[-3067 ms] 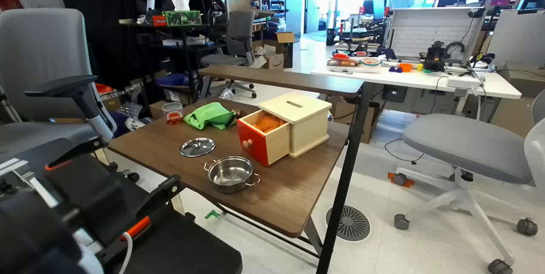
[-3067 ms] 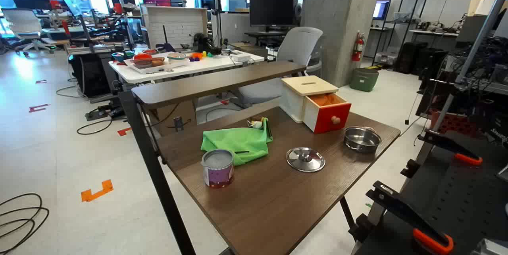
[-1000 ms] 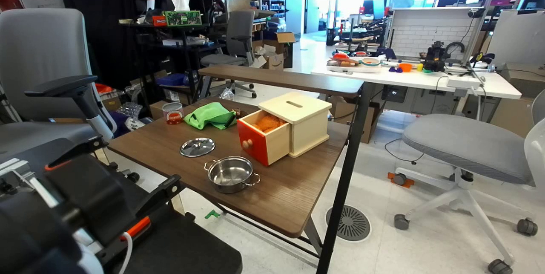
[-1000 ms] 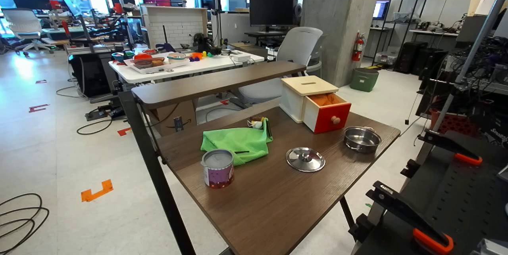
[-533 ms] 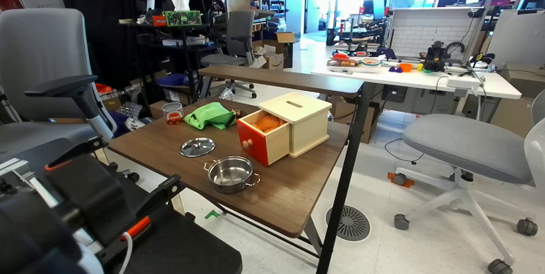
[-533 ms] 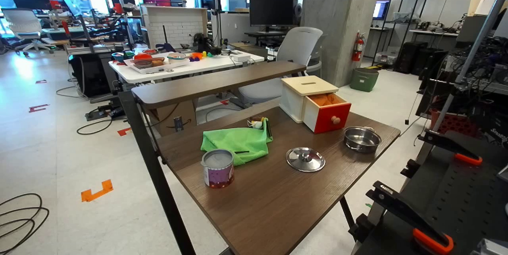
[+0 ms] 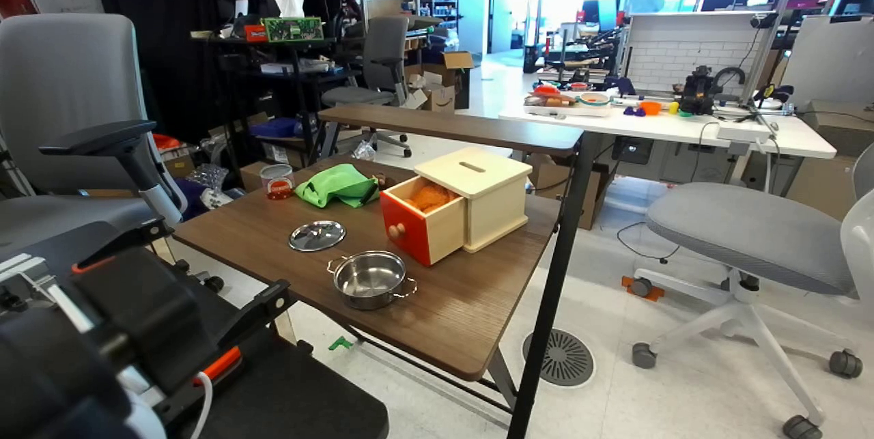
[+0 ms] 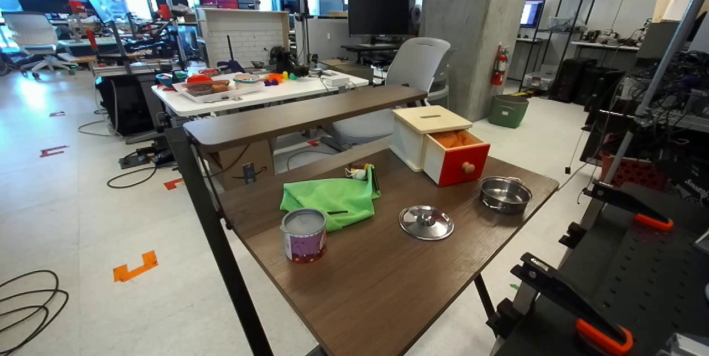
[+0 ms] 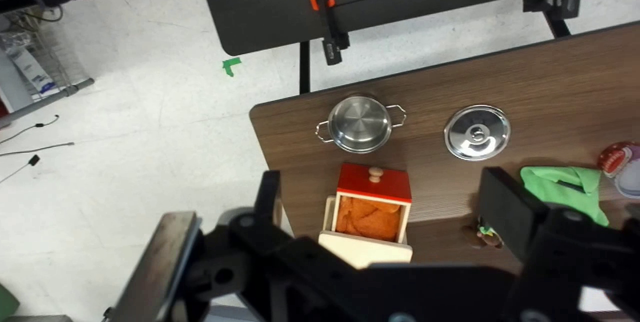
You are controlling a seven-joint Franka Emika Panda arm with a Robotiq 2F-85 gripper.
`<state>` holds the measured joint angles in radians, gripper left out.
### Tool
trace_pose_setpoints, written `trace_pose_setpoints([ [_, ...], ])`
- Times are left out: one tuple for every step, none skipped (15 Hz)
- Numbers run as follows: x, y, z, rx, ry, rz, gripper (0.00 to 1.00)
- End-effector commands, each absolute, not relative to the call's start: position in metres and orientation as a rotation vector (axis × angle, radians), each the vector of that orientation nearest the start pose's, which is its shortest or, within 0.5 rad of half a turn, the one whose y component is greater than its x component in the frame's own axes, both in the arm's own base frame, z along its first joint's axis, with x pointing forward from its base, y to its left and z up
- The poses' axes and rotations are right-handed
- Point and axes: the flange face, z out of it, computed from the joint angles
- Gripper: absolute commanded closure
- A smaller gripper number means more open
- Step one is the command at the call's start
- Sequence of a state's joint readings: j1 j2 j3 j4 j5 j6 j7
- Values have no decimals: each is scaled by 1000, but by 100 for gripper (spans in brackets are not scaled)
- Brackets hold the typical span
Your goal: Unfold the green cloth
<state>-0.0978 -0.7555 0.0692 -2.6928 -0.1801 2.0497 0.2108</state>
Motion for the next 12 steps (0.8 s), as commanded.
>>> trace_pose_setpoints([
  [359,14,432,-3262,329,-233,0],
  [369,25,422,-3247,288,-231,0],
  [379,35,413,-3229,238,-229,0],
  [389,46,403,-3214,186,-239,0],
  [400,55,393,-3199,148,-244,0],
  [410,64,383,-3197,77,-235,0],
  [420,72,374,-3200,16,-229,0],
  [432,78,363,-3194,-57,-206,0],
  [442,85,354,-3190,-115,-187,0],
  [454,90,344,-3182,-172,-168,0],
  [463,96,336,-3177,-237,-134,0],
  [471,101,328,-3170,-292,-97,0],
])
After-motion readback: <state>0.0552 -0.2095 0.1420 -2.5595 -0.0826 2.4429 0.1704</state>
